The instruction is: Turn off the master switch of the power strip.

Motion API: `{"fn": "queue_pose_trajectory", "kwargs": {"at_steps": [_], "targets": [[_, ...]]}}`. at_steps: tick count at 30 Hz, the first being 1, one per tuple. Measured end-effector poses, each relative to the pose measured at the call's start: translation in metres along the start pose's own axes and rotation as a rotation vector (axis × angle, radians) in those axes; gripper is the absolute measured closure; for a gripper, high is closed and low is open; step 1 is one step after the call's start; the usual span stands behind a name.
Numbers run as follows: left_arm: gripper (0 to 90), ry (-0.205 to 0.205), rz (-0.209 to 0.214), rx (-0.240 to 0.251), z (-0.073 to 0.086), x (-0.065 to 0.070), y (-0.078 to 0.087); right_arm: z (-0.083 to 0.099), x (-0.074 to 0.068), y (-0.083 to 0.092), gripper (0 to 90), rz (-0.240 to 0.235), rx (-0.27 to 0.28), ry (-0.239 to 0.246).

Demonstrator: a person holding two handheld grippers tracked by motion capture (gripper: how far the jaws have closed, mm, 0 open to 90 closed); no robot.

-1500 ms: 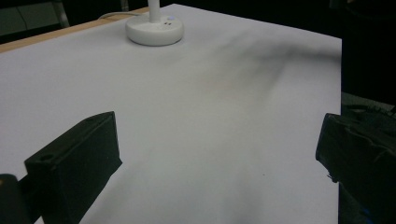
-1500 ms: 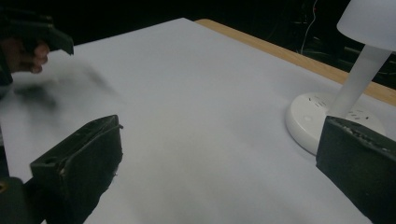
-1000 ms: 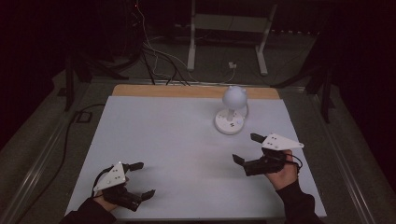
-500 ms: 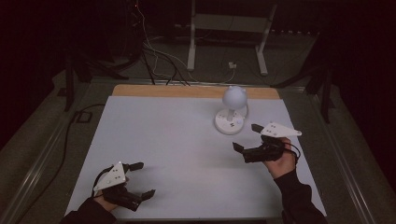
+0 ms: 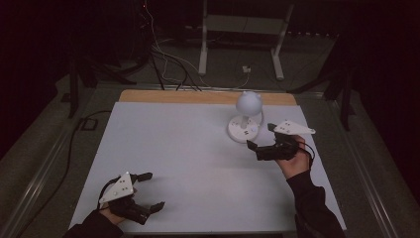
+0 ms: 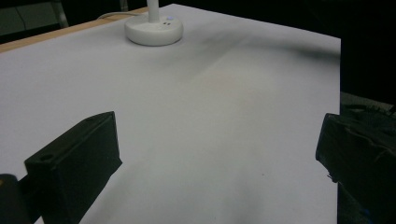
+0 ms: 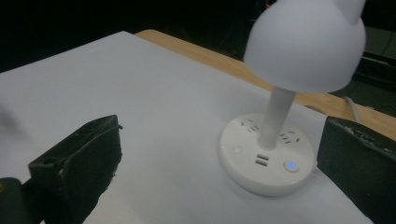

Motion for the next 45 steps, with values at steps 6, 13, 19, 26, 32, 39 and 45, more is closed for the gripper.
{"fn": "queue_pose_trajectory", "kwargs": {"at_steps": [6,13,19,26,32,39,45], "targets": [[0.4,0.0,-0.001,0.0,0.0,0.0,0.0,-0.001,0.012,-0.009,0.0,0.04,-0.017,-0.022],[0.4,-0.002,0.001,0.002,0.0,0.0,0.001,0.003,0.027,-0.021,0.0,0.094,-0.038,-0.064],[0.4,0.0,0.002,0.002,0.0,0.0,0.0,0.01,0.04,-0.031,0.0,0.117,-0.047,-0.099],[0.4,-0.001,0.003,0.0,0.0,0.0,0.0,0.019,0.053,-0.04,0.0,0.132,-0.064,-0.126],[0.4,0.001,0.003,0.0,0.0,0.0,0.0,0.023,0.06,-0.045,0.0,0.14,-0.07,-0.14],[0.4,0.003,0.005,0.001,0.0,-0.001,0.0,0.029,0.071,-0.053,0.0,0.158,-0.085,-0.16],[0.4,0.003,0.007,-0.002,0.001,0.0,0.0,0.033,0.075,-0.061,0.0,0.191,-0.088,-0.173]]}}
Point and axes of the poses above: each handheld gripper's, and its own axes: y roughly backward along the jaws, z roughly out of its underside, x roughly to its right, the point moved 4 cm from there along -y, roughly forward along the jaws, and after that the axes turned 8 degrees about -z, right-handed, at the moved point
